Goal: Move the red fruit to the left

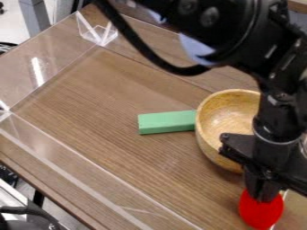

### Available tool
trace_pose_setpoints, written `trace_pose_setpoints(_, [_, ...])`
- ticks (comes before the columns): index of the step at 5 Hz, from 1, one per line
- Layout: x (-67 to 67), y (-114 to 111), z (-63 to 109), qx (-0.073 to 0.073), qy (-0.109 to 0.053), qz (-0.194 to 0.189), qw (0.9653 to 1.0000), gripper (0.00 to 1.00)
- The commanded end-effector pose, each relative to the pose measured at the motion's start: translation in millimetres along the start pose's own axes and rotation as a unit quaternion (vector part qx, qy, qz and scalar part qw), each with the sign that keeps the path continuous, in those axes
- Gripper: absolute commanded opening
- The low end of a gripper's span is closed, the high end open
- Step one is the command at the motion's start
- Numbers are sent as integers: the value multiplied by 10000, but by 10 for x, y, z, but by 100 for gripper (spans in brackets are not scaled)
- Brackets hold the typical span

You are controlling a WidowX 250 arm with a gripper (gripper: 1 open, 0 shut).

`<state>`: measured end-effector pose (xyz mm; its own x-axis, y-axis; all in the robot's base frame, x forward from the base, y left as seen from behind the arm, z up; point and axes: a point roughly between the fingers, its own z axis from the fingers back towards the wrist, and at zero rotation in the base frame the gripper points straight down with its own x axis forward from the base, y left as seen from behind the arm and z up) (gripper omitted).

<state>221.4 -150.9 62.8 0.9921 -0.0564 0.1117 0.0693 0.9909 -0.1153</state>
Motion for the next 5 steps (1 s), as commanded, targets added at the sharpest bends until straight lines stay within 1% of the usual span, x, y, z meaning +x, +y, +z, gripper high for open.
trace_pose_setpoints(1, [147,-32,15,-114,-165,14,9998,0])
trace_pose_setpoints(2, [112,-55,13,-106,-140,1,9998,100])
trace_pose_setpoints(4, [35,-67,25,-104,-72,0,9999,100])
trace_pose_setpoints(5, [27,-63,33,-82,-48,116,9999,100])
